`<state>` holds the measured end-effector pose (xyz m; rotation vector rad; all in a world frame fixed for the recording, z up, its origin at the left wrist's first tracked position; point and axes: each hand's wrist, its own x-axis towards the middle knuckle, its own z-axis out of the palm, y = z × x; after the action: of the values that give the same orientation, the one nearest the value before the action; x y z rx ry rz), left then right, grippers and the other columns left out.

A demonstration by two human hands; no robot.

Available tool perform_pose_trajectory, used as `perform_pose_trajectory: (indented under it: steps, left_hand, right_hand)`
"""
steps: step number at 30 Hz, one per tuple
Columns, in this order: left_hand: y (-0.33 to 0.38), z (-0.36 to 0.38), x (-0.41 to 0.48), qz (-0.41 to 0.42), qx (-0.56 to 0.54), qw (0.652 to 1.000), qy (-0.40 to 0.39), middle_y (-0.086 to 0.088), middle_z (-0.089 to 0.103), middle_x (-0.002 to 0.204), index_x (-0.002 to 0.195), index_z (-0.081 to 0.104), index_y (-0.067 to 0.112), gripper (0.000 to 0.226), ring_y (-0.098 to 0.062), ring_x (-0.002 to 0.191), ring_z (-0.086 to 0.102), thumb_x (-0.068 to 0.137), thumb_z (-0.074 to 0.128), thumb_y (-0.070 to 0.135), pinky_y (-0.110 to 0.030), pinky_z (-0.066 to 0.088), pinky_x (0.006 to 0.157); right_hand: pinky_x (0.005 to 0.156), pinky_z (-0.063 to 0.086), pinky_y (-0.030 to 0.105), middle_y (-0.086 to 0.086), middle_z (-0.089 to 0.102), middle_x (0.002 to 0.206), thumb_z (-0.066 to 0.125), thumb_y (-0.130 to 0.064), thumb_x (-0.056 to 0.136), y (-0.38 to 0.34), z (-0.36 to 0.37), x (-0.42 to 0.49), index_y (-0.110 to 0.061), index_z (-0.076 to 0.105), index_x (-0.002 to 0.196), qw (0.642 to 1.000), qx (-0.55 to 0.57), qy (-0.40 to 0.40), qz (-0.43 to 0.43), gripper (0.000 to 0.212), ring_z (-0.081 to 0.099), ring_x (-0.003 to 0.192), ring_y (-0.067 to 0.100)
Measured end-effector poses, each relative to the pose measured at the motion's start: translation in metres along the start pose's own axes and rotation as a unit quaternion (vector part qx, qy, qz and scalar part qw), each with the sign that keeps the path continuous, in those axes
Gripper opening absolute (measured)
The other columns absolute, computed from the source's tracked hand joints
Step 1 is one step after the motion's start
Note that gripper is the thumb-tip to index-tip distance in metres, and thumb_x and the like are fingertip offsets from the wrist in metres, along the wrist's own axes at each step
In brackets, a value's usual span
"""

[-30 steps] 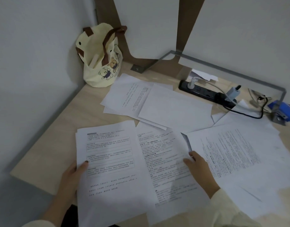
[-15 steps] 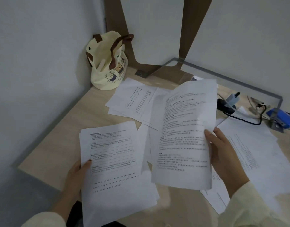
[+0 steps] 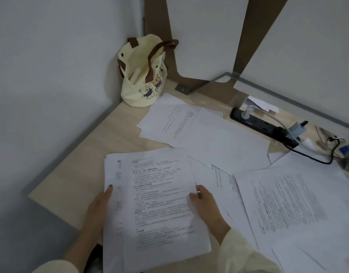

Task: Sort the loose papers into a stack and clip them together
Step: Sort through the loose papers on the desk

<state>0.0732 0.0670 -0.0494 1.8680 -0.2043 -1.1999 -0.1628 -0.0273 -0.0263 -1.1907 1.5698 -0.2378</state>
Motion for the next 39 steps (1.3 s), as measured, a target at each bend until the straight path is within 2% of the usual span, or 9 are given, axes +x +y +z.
perform_pose_trajectory:
  steps: [6,8,11,17,21,25,28,32,39]
  left_hand:
    - [-0.002,0.0,0.002,0.057,0.037,0.998,0.006,-0.011,0.057,0.123,0.132,0.048,0.007,0.043,-0.021,0.098,0.051,0.092,0.054,0.022,-0.032,0.039,0.089]
    - [0.001,0.0,0.003,0.079,0.055,0.995,0.019,-0.005,0.057,0.112,0.131,0.048,0.007,0.041,-0.021,0.101,0.051,0.092,0.052,0.018,-0.032,0.038,0.089]
    - [0.006,-0.001,0.01,0.121,0.115,0.984,0.056,0.002,0.057,0.1,0.123,0.048,0.01,0.031,-0.027,0.103,0.055,0.093,0.051,0.021,-0.034,0.039,0.082]
    - [0.019,-0.009,0.038,0.18,0.278,0.929,0.165,-0.013,0.05,0.133,0.145,0.023,0.022,0.055,-0.038,0.108,0.055,0.094,0.045,0.028,-0.047,0.042,0.089]
    - [0.014,-0.014,0.057,0.238,0.4,0.866,0.182,-0.024,0.057,0.096,0.136,0.042,0.009,0.05,-0.038,0.077,0.055,0.092,0.032,0.03,-0.046,0.047,0.067]
    - [0.011,-0.013,0.06,0.252,0.436,0.842,0.191,-0.022,0.058,0.087,0.131,0.051,0.011,0.053,-0.036,0.073,0.055,0.089,0.027,0.033,-0.046,0.048,0.065]
    - [0.014,-0.011,0.06,0.244,0.442,0.842,0.188,-0.019,0.058,0.085,0.131,0.052,0.012,0.052,-0.035,0.074,0.055,0.089,0.029,0.032,-0.045,0.049,0.067]
    - [0.014,-0.012,0.063,0.245,0.442,0.842,0.19,-0.017,0.058,0.085,0.13,0.052,0.013,0.05,-0.033,0.072,0.055,0.089,0.031,0.03,-0.044,0.049,0.067]
    - [0.012,-0.011,0.064,0.25,0.45,0.832,0.208,-0.019,0.057,0.084,0.128,0.055,0.01,0.049,-0.035,0.072,0.055,0.088,0.033,0.027,-0.044,0.048,0.068]
  right_hand:
    - [0.057,0.04,0.012,-0.002,0.056,0.081,0.043,-0.019,0.094,-0.021,0.027,0.008,-0.015,0.053,0.097,0.993,-0.068,-0.085,-0.034,0.011,0.054,0.073,0.011]
    - [0.056,0.038,0.009,-0.005,0.057,0.081,0.045,-0.023,0.094,-0.024,0.023,0.016,-0.019,0.052,0.096,0.992,-0.095,-0.053,-0.065,0.009,0.055,0.073,0.009]
    - [0.063,0.038,0.012,0.0,0.059,0.095,0.049,-0.019,0.091,-0.032,0.006,0.036,-0.02,0.054,0.103,0.973,-0.178,0.06,-0.134,0.013,0.055,0.082,0.011]
    - [0.09,0.043,0.032,0.008,0.045,0.131,0.052,-0.023,0.09,-0.07,-0.012,0.079,-0.013,0.044,0.129,0.906,-0.362,0.106,-0.192,0.041,0.047,0.116,0.023]
    - [0.105,0.035,0.034,0.008,0.033,0.146,0.052,-0.025,0.089,-0.097,0.003,0.105,-0.012,0.032,0.138,0.873,-0.422,0.078,-0.232,0.055,0.038,0.13,0.024]
    - [0.112,0.024,0.032,0.009,0.017,0.154,0.05,-0.027,0.091,-0.115,0.024,0.127,-0.015,0.019,0.144,0.831,-0.492,0.032,-0.259,0.062,0.024,0.139,0.026]
    - [0.101,0.037,0.033,0.014,0.039,0.141,0.051,-0.026,0.09,-0.123,0.034,0.14,-0.014,0.024,0.142,0.791,-0.546,0.035,-0.273,0.061,0.047,0.121,0.03]
    - [0.048,0.05,0.028,0.013,0.065,0.074,0.087,-0.019,0.045,-0.119,0.042,0.15,-0.009,0.065,0.107,0.708,-0.619,0.123,-0.318,0.067,0.061,0.052,0.024]
    - [0.047,0.052,0.032,0.017,0.061,0.068,0.085,-0.007,0.05,-0.114,0.046,0.149,-0.004,0.064,0.096,0.728,-0.582,0.141,-0.334,0.051,0.058,0.047,0.028]
